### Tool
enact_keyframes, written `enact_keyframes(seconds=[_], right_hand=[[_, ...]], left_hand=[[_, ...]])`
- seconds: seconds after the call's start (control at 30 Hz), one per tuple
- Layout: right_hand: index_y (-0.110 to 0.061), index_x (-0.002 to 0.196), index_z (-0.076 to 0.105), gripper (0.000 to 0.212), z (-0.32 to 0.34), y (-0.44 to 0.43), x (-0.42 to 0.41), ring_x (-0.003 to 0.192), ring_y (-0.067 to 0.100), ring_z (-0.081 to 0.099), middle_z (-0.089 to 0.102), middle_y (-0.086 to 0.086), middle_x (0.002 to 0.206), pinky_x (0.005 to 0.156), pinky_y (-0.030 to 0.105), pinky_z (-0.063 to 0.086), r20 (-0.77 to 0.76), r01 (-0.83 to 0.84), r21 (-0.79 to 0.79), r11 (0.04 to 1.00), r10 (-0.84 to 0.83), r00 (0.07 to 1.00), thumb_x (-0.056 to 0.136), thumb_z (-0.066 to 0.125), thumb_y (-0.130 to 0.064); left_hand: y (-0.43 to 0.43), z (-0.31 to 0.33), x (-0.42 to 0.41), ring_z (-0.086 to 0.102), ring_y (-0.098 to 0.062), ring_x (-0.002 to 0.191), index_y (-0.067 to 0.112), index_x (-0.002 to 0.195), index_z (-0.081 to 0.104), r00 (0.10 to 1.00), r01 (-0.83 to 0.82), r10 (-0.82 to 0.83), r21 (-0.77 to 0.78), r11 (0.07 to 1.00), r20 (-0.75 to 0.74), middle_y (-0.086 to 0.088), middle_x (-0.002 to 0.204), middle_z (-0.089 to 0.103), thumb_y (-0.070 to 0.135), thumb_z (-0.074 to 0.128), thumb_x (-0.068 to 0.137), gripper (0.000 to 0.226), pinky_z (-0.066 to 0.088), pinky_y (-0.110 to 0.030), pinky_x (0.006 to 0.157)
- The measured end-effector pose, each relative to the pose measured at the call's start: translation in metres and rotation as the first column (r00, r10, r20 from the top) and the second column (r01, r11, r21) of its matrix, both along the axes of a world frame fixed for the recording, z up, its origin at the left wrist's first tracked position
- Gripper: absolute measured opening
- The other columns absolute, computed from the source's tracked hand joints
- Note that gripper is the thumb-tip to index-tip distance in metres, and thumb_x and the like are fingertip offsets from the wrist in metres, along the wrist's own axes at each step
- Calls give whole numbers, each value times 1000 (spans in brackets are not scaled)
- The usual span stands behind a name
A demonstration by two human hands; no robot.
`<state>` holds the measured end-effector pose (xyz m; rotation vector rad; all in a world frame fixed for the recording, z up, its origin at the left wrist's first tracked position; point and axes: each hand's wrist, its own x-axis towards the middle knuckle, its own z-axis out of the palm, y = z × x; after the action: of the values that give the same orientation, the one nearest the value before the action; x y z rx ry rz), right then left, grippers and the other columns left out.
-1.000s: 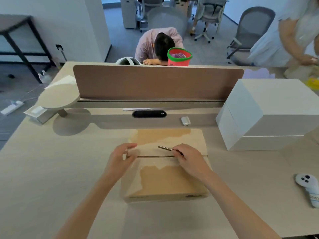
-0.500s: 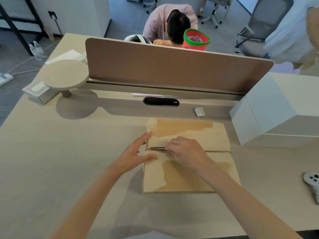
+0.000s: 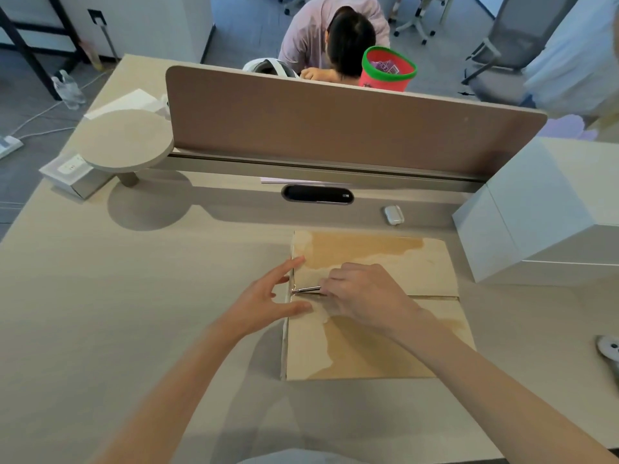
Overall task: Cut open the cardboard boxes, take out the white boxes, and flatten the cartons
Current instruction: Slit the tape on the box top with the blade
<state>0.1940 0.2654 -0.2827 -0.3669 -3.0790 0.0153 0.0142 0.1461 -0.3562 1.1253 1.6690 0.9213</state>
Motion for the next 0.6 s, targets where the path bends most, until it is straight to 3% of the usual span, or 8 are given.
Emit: enact_keyframes(seconds=[0.1, 0.2, 0.4, 0.53, 0.57, 0.6], right_hand=[[-19, 69, 68, 14, 2, -3, -3, 53, 20, 58, 57, -6, 60, 43, 21, 29, 57, 3, -17, 1000, -3, 998, 66, 80, -25], [-15, 72, 68, 4, 8, -3, -6, 53, 26, 60, 58, -2, 61, 42, 27, 38, 144, 0, -34, 999, 5, 990, 70, 70, -18], [-10, 99, 65, 17, 30, -10, -15, 80, 32, 61, 63, 6, 89, 60, 35, 37, 325, -37, 10, 999, 32, 945, 91, 51, -12], [-12, 93, 66, 10, 37, -8, -18, 78, 31, 62, 64, 4, 86, 58, 33, 33, 364, -35, 54, 998, 13, 931, 88, 58, -14], [-15, 82, 67, 2, 36, -6, -16, 66, 28, 61, 62, 2, 75, 52, 30, 29, 365, -45, 85, 995, 11, 931, 79, 68, -15], [-18, 68, 65, 13, 38, -6, -14, 52, 24, 56, 57, -2, 62, 46, 27, 21, 386, -36, 98, 995, -4, 922, 67, 77, -15]], left_hand=[[0, 0, 0, 44, 1, 128, 67, 134, 32, 1000, 0, 1, -1, 1000, 6, 30, 147, 36, 56, 80, 66, 84, 43, -34, 103], [1, 2, -1, 44, 2, 127, 66, 134, 33, 1000, 5, -5, 0, 1000, 0, 32, 146, 36, 55, 80, 67, 83, 43, -33, 103], [-1, 3, 0, 45, 3, 127, 65, 134, 33, 1000, 10, -10, -5, 1000, 1, 34, 142, 39, 54, 81, 67, 83, 42, -30, 101], [-1, 4, -2, 44, 4, 127, 65, 134, 34, 1000, 7, -7, -11, 1000, -4, 35, 143, 38, 53, 82, 68, 83, 42, -30, 101], [-1, 4, -2, 44, 4, 127, 66, 134, 33, 1000, 12, -12, -12, 1000, -6, 35, 144, 37, 53, 81, 68, 82, 42, -30, 102], [-1, 3, -2, 44, 3, 128, 66, 134, 33, 1000, 15, -15, -14, 1000, -8, 35, 144, 37, 54, 81, 69, 82, 42, -31, 102]])
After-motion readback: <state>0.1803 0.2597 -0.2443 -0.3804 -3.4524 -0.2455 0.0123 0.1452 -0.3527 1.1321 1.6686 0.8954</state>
